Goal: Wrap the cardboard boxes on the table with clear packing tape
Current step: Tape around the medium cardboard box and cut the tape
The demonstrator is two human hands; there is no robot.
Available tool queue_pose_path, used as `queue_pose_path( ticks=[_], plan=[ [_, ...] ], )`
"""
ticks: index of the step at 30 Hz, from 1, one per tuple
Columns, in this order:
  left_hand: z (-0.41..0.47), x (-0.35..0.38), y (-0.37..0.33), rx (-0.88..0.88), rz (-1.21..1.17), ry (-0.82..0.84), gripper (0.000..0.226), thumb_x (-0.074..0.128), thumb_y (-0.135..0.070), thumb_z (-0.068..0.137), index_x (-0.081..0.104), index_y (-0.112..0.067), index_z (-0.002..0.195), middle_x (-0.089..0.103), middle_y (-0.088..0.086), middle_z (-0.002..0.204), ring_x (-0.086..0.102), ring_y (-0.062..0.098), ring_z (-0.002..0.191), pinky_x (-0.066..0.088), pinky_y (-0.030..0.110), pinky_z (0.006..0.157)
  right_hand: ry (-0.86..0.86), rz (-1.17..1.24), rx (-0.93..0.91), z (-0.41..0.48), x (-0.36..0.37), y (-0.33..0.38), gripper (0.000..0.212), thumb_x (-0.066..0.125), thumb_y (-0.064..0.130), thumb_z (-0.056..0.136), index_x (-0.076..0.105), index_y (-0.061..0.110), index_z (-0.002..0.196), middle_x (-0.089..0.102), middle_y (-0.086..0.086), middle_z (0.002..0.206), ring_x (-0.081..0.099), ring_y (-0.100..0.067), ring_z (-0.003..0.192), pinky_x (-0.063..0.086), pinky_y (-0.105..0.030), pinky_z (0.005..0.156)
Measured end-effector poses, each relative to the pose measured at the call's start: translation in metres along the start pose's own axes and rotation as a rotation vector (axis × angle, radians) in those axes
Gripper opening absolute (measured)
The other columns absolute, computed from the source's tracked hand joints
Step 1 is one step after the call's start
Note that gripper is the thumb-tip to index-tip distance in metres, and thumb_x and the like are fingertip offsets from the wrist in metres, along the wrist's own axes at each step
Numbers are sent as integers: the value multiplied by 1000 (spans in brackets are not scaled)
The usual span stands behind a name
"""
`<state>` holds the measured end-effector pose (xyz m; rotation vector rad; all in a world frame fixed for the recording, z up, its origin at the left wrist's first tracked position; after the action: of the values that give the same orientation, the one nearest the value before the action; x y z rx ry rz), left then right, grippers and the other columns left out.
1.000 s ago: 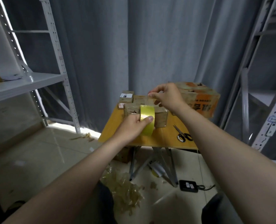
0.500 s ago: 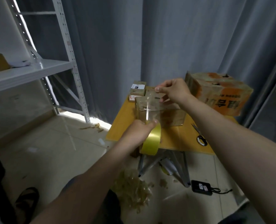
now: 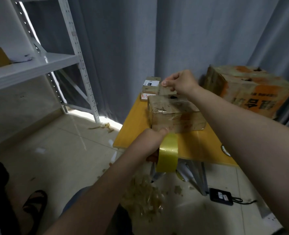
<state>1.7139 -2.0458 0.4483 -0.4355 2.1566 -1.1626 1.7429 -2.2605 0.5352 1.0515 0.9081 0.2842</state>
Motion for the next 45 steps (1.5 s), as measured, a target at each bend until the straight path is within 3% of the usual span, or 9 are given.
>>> queue_pose_path(
  ticks=[6, 12, 18, 26, 29, 33, 37, 41, 45],
  plan=[
    [6, 2, -4, -24, -55, 36, 54, 56, -57, 99, 65, -5, 106, 66, 13, 79, 68, 32, 70, 62, 39, 64, 34, -57, 12, 21, 8, -20, 10, 87, 27, 83, 82, 19, 87, 72, 6, 86, 53, -1, 73, 41, -18, 65],
    [7, 4, -8, -16, -69, 28, 46, 55, -54, 100, 63, -10, 96, 67, 14, 83, 69, 30, 70, 61, 36, 63, 48, -75, 6, 27, 16, -29, 10, 86, 28, 85, 81, 21, 91, 66, 15, 72, 54, 2, 67, 40, -11, 57],
    [8, -4, -5, -8, -53, -12, 51, 53, -54, 101, 66, -5, 106, 71, 17, 94, 72, 34, 79, 63, 37, 64, 35, -53, 12, 29, 27, -33, 11, 87, 30, 83, 82, 22, 89, 74, 6, 88, 67, -11, 97, 51, -29, 90],
    [9, -3, -6, -2, -56, -12, 48, 54, -55, 100, 64, -8, 100, 71, 17, 95, 72, 35, 82, 62, 37, 65, 25, -71, 31, 28, 27, -38, 17, 85, 32, 84, 83, 20, 97, 77, 4, 98, 67, -15, 106, 52, -32, 92],
    [9, -3, -5, -1, -70, -14, 46, 54, -56, 100, 63, -11, 97, 71, 15, 94, 72, 32, 82, 61, 35, 63, 13, -99, 48, 30, 30, -42, 12, 87, 35, 82, 82, 25, 86, 78, 6, 96, 69, -14, 100, 55, -39, 99],
    [10, -4, -4, -13, -87, -11, 48, 55, -58, 99, 64, -11, 103, 71, 13, 95, 72, 29, 82, 59, 31, 60, 16, -221, 85, 29, 34, -44, 23, 86, 44, 81, 73, 31, 66, 75, 13, 100, 64, -11, 104, 41, -48, 111],
    [5, -6, -4, -33, -99, -1, 49, 55, -58, 99, 62, -10, 110, 70, 12, 93, 70, 27, 79, 57, 30, 57, -23, -318, 101, 23, 35, -41, 22, 82, 50, 82, 71, 32, 76, 72, 18, 106, 54, -10, 111, 18, -49, 112],
    [-4, -5, 0, -36, -79, 20, 41, 55, -55, 100, 60, -15, 93, 69, 11, 88, 70, 27, 76, 58, 31, 59, -28, -357, 96, 14, 33, -39, 24, 80, 49, 84, 71, 32, 71, 71, 16, 101, 56, -15, 119, 18, -48, 111],
    [-19, -11, 2, -29, -33, 41, 43, 54, -57, 101, 62, -15, 94, 70, 11, 86, 70, 26, 74, 57, 28, 54, -57, -333, 146, -2, 27, -39, 24, 80, 48, 83, 72, 27, 74, 67, 15, 94, 52, -13, 106, 15, -51, 116]
  ],
)
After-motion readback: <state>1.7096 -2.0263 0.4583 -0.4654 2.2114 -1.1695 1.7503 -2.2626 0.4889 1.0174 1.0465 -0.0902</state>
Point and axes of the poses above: each hand's wrist, its own z-axis towards the middle knuckle, its own x-axis out of the palm, y = z × x, the point moved 3 cm from there along z, towards the middle knuckle
